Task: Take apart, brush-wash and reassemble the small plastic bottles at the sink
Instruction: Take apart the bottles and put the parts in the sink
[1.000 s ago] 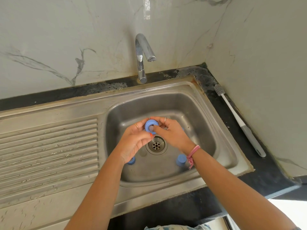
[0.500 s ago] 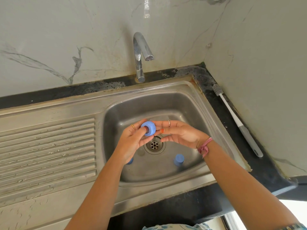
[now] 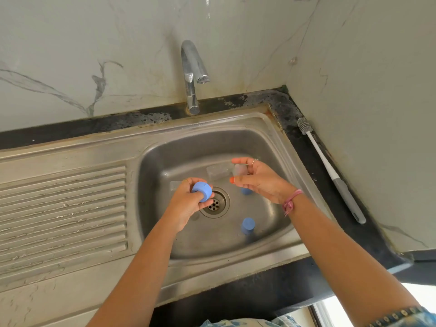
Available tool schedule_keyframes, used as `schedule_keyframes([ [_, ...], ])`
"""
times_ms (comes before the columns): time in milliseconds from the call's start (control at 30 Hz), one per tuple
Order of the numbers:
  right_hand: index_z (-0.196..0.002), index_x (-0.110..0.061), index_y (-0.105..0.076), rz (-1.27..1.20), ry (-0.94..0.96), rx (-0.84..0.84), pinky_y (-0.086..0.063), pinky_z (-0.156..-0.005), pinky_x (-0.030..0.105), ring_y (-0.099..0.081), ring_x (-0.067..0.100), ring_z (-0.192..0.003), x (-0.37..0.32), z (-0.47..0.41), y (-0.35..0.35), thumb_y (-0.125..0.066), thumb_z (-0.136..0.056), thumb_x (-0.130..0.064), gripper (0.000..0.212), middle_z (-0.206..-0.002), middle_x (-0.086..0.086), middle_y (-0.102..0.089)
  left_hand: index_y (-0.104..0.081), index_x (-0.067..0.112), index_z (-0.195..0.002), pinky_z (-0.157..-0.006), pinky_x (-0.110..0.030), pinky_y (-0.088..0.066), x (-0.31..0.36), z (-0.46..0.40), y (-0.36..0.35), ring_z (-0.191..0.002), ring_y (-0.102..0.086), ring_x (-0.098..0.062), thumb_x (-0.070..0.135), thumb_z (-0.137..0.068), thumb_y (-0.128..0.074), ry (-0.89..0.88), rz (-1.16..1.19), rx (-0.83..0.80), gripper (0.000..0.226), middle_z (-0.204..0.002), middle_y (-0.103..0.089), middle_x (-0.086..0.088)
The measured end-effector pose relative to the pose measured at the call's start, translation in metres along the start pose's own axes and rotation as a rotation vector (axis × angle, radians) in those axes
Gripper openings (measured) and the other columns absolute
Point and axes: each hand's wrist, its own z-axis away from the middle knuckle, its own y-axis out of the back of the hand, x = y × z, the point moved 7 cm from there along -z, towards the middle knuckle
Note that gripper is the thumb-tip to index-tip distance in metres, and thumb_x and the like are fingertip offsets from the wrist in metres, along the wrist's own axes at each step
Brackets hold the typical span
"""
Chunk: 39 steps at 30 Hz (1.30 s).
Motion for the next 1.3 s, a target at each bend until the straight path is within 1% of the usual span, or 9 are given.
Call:
schedule_keyframes([
  [233, -0.100, -0.002, -0.065, 0.635, -0.063, 0.175, -0.054, -0.061, 0.023, -0.062, 0.018, -0.077, 0.017, -0.010, 0.051, -0.068, -0.088, -0.016, 0.019, -0.092, 0.009, -0.058, -0.049, 0.012, -0.104, -0.074, -0.029, -0.056, -0.054, -0.037, -0.026, -0.092, -0.057, -0.023, 0.000, -0.095, -0.046, 0.170, -0.207, 0.028, 0.015, -0.108, -0.050, -0.010],
  [433, -0.118, -0.016, -0.068, 1.258, -0.251, -0.061, -0.052, -0.087, 0.030, -0.066, 0.023, -0.098, 0.057, -0.013, 0.055, -0.060, -0.091, -0.011, 0.029, -0.119, 0.007, -0.063, -0.060, 0.008, -0.100, -0.070, -0.025, -0.054, -0.101, -0.071, -0.056, -0.084, -0.057, -0.018, -0.002, -0.092, -0.045, 0.245, -0.204, -0.021, 0.020, -0.096, -0.056, -0.011],
  [600, -0.120, -0.014, -0.064, 1.314, -0.325, -0.045, -0.049, -0.093, 0.032, -0.061, 0.027, -0.110, 0.091, -0.028, 0.061, -0.060, -0.089, -0.004, 0.033, -0.127, 0.009, -0.059, -0.059, 0.012, -0.127, -0.090, -0.039, -0.054, -0.121, -0.091, -0.061, -0.110, -0.060, -0.029, 0.005, -0.091, -0.053, 0.244, -0.422, 0.041, 0.037, -0.126, -0.057, -0.012],
  [767, -0.125, -0.011, -0.064, 1.308, -0.361, -0.101, -0.045, -0.100, 0.033, -0.056, 0.030, -0.118, 0.112, -0.043, 0.064, -0.053, -0.093, -0.004, 0.034, -0.131, 0.013, -0.058, -0.049, 0.008, -0.135, -0.101, -0.034, -0.043, -0.127, -0.102, -0.071, -0.121, -0.053, -0.028, 0.018, -0.090, -0.065, 0.219, -0.592, 0.085, 0.049, -0.132, -0.056, -0.013],
  [967, -0.126, -0.004, -0.061, 1.293, -0.393, -0.154, -0.044, -0.102, 0.037, -0.056, 0.032, -0.117, 0.125, -0.046, 0.061, -0.044, -0.093, 0.001, 0.037, -0.130, 0.016, -0.057, -0.062, 0.004, -0.117, -0.088, -0.031, -0.043, -0.129, -0.111, -0.089, -0.111, -0.058, -0.027, 0.023, -0.089, -0.068, 0.194, -0.666, 0.052, 0.035, -0.115, -0.064, -0.012],
  [1033, -0.127, -0.005, -0.060, 1.297, -0.390, -0.170, -0.044, -0.102, 0.037, -0.056, 0.032, -0.118, 0.125, -0.045, 0.060, -0.042, -0.093, 0.003, 0.039, -0.132, 0.016, -0.056, -0.066, 0.005, -0.095, -0.077, -0.032, -0.041, -0.128, -0.111, -0.094, -0.095, -0.059, -0.028, 0.023, -0.089, -0.067, 0.183, -0.725, 0.030, 0.019, -0.094, -0.063, -0.014],
  [1167, -0.142, -0.013, -0.047, 1.293, -0.397, -0.168, -0.038, -0.108, 0.034, -0.048, 0.030, -0.129, 0.114, -0.045, 0.062, -0.043, -0.095, 0.004, 0.050, -0.145, 0.012, -0.045, -0.043, 0.014, -0.061, -0.065, -0.028, -0.032, -0.130, -0.107, -0.090, -0.079, -0.048, -0.022, 0.016, -0.092, -0.057, 0.186, -0.820, 0.031, 0.034, -0.071, -0.047, -0.006],
  [1233, -0.141, -0.013, -0.047, 1.281, -0.365, -0.142, -0.039, -0.107, 0.033, -0.049, 0.028, -0.128, 0.103, -0.044, 0.062, -0.043, -0.094, 0.006, 0.051, -0.144, 0.011, -0.047, -0.060, 0.009, -0.081, -0.077, -0.030, -0.040, -0.126, -0.099, -0.085, -0.096, -0.056, -0.025, 0.007, -0.094, -0.051, 0.217, -0.821, 0.012, 0.016, -0.090, -0.060, -0.012],
  [1300, -0.137, -0.013, -0.051, 1.284, -0.324, -0.109, -0.042, -0.104, 0.034, -0.053, 0.028, -0.123, 0.090, -0.044, 0.061, -0.043, -0.092, 0.008, 0.050, -0.138, 0.012, -0.052, -0.056, 0.002, -0.128, -0.101, -0.032, -0.039, -0.122, -0.095, -0.078, -0.127, -0.049, -0.028, 0.004, -0.096, -0.046, 0.209, -0.826, -0.004, 0.034, -0.133, -0.056, -0.014],
])
